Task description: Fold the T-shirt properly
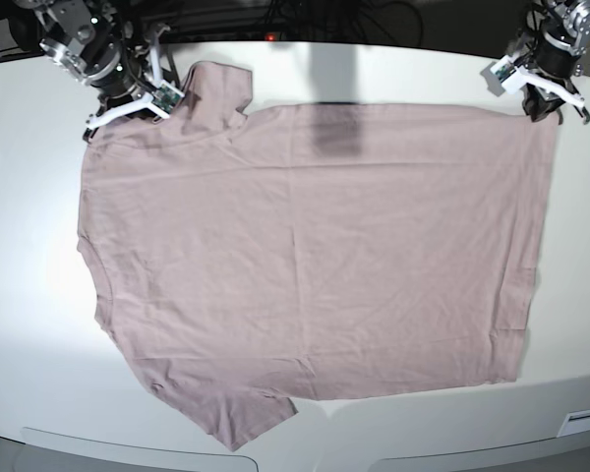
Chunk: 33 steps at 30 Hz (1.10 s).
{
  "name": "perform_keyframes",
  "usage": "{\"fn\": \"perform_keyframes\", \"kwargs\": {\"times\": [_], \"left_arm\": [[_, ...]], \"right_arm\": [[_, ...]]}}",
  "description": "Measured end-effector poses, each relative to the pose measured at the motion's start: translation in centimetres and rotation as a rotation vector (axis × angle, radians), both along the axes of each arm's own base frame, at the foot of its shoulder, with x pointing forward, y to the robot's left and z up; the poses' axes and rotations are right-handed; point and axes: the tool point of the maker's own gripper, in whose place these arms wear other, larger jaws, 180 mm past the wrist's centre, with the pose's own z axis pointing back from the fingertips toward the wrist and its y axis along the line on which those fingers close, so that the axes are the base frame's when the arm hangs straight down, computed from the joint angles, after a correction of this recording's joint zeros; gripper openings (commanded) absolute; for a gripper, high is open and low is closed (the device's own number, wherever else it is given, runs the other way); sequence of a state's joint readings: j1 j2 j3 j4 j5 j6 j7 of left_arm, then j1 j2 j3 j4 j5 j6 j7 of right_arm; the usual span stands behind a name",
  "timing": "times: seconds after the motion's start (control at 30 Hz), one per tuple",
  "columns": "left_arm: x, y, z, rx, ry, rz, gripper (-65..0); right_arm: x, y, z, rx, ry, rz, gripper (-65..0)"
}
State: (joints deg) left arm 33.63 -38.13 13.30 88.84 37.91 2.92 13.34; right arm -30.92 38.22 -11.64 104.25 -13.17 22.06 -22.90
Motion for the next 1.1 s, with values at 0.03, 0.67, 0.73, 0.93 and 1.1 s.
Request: {"fn": "perform_keyframes", "kwargs": {"times": [0.03, 0.67, 0.73, 0.93, 1.1], "left_arm": [[0.1, -0.1, 0.1, 0.011, -0.005, -0.013, -65.0], [5.4, -1.0, 5.1, -0.044, -0.144, 0.002, -65.0], [6.3, -1.0, 5.6, -0.045, -0.168, 0.001, -65.0], [8.0, -0.8, 6.4, -0.071, -0.199, 0.038, -65.0], [8.7, -0.8, 6.8, -0.078, -0.216, 0.042, -65.0]], "right_arm": [[0.4, 0.5, 0.1, 0.018, -0.011, -0.011, -65.0], [2.9, 5.2, 5.8, 0.149, -0.107, -0.02, -65.0], [3.0, 5.4, 6.3, 0.149, -0.115, -0.018, -65.0], [3.4, 5.9, 8.2, 0.147, -0.148, -0.023, -65.0], [5.1, 3.1, 10.1, 0.109, -0.231, -0.14, -65.0]]}}
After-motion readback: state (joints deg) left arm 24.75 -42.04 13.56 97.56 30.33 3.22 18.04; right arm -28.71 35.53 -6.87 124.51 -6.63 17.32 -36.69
